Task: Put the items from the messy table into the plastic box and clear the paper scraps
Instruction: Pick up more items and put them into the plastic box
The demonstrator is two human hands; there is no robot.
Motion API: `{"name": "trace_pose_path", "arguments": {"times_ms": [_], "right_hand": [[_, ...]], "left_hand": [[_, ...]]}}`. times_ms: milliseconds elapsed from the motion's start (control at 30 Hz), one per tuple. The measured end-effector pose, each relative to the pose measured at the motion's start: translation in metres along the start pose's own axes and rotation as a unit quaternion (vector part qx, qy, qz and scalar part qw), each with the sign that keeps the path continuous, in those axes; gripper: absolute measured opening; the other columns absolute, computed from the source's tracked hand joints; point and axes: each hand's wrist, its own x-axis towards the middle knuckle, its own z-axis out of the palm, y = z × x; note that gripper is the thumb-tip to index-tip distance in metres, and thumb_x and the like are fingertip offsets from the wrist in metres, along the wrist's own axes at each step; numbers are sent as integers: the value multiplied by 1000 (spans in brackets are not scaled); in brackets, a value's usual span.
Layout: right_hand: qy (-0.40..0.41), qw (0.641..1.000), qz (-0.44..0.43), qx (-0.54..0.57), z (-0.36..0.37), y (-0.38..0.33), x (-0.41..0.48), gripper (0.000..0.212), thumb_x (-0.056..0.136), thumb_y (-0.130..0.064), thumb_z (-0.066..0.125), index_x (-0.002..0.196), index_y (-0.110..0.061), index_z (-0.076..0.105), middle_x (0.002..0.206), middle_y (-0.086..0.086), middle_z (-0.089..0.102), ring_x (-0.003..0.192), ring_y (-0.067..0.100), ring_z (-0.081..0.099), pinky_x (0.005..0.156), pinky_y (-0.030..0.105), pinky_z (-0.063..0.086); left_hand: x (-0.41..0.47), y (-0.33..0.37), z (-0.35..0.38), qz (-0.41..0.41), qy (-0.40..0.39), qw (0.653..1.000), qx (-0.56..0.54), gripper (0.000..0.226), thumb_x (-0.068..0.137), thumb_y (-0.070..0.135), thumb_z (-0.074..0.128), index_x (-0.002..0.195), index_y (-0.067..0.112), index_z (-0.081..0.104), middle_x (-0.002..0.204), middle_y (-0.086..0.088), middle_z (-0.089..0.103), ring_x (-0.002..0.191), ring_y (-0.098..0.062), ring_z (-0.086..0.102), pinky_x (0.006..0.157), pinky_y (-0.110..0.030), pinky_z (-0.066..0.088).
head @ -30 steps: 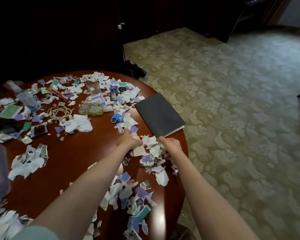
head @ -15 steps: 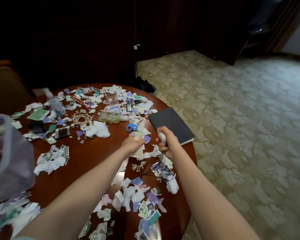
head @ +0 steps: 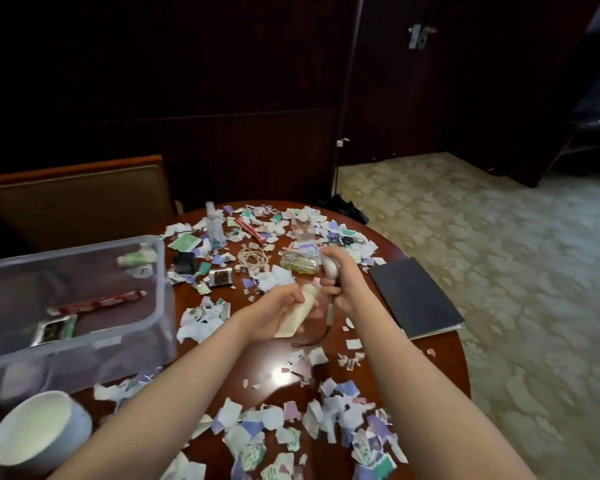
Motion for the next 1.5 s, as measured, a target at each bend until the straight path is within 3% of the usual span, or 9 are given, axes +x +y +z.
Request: {"name": "trace_pose_path", "arguments": {"times_ms": [167, 300, 567, 700, 933, 1100, 1233, 1400, 1500], "right_hand": [[-19, 999, -23, -23, 44, 0, 4, 9, 88, -18, 54, 86, -13, 48, 64, 1, 38, 27, 2, 27, 27, 10, 18], [-29, 995, -42, -84, 76, 4, 6, 9, 88, -19, 56, 91, -16, 49, 67, 1, 35, 34, 4, 27, 29, 11, 18], [-135, 940, -68, -307, 157, 52, -5, 27, 87, -29, 64, 108, -15, 56, 68, -1, 48, 47, 7, 40, 35, 16, 28], [-222, 920, -19, -321, 200, 69, -10, 2, 91, -24, 57, 92, -24, 59, 73, -1, 54, 57, 8, 48, 39, 15, 37], [-303, 902, 77, -296, 255, 102, -1, 45, 88, -1, 43, 132, -7, 45, 122, 20, 49, 90, 23, 53, 46, 19, 49], [-329, 876, 98, -339, 289, 122, -1, 15, 93, -1, 49, 105, -9, 54, 95, 11, 55, 82, 18, 56, 55, 21, 54], [-309, 842, 78, -435, 319, 154, 9, 34, 92, -4, 52, 125, -7, 48, 120, 19, 55, 103, 28, 57, 77, 34, 56], [-274, 795, 82, -535, 352, 188, 11, 13, 93, 3, 41, 94, -5, 50, 73, 6, 45, 64, 12, 44, 58, 23, 42], [-299, 744, 70, -594, 370, 211, 19, 31, 90, 9, 41, 67, -12, 43, 67, 5, 37, 57, 13, 35, 56, 24, 34]], "left_hand": [[-51, 10, -28, -44, -92, 995, 22, 47, 53, 28, 69, 90, 7, 49, 71, -5, 68, 40, -10, 53, 34, -10, 33], [-86, 21, -62, 14, -98, 995, -21, 71, 35, 26, 83, 93, 8, 46, 67, -5, 59, 40, -12, 54, 34, -14, 40], [-158, 51, -125, 139, 107, 983, -58, 22, 73, 20, 41, 91, 8, 48, 61, -3, 52, 42, -13, 46, 39, -13, 33], [-187, 57, -149, 169, 165, 969, -77, 23, 87, 20, 33, 89, 8, 52, 63, -6, 55, 43, -13, 51, 39, -15, 42], [-226, 56, -190, 199, 280, 935, -92, 24, 89, 15, 34, 85, 6, 56, 56, -4, 58, 43, -13, 54, 44, -17, 46], [-245, 53, -219, 175, 355, 917, -47, 13, 84, 17, 44, 77, 10, 53, 61, -4, 52, 58, -15, 46, 58, -27, 40], [-255, 55, -239, 112, 441, 888, 69, 9, 82, 20, 52, 83, 12, 48, 74, -6, 47, 63, -16, 46, 56, -26, 38], [-265, 57, -255, 36, 485, 847, 215, 13, 85, 22, 52, 94, 14, 48, 80, -4, 51, 70, -17, 49, 61, -27, 37], [-268, 56, -265, 7, 481, 831, 279, 19, 83, 25, 53, 97, 12, 51, 83, -4, 51, 73, -15, 46, 65, -29, 36]]}}
